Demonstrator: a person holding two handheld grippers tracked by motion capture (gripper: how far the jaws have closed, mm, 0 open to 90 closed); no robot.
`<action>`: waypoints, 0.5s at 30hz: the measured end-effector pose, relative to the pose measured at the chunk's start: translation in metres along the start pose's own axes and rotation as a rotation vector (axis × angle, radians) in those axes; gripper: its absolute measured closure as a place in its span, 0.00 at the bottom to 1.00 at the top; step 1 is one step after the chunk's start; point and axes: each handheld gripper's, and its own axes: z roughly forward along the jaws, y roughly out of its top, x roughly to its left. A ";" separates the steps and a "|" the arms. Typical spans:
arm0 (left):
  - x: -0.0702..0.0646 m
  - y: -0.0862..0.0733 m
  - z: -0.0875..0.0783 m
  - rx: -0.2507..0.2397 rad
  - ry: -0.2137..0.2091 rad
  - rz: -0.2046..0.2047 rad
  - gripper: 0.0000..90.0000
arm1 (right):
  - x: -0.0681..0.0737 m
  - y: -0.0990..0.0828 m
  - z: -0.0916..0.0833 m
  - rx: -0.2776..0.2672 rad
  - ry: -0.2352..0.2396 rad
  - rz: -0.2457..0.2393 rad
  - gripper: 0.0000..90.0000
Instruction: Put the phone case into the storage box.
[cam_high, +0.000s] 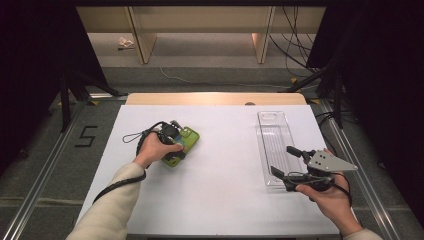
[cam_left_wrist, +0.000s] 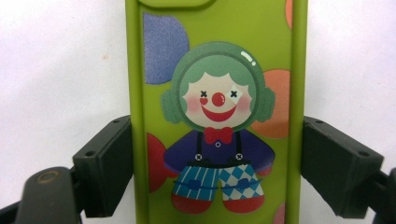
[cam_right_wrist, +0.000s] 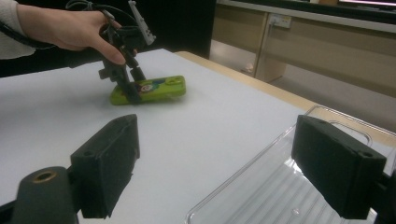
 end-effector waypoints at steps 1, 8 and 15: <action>0.000 -0.001 -0.001 -0.009 0.002 0.000 0.18 | 0.000 0.000 0.000 0.000 -0.002 -0.001 0.18; -0.002 -0.008 -0.008 -0.101 0.017 -0.025 0.18 | 0.000 0.000 0.000 -0.001 -0.008 -0.001 0.18; -0.006 -0.011 -0.015 -0.176 0.035 -0.018 0.18 | 0.000 0.000 0.000 0.000 -0.010 -0.002 0.18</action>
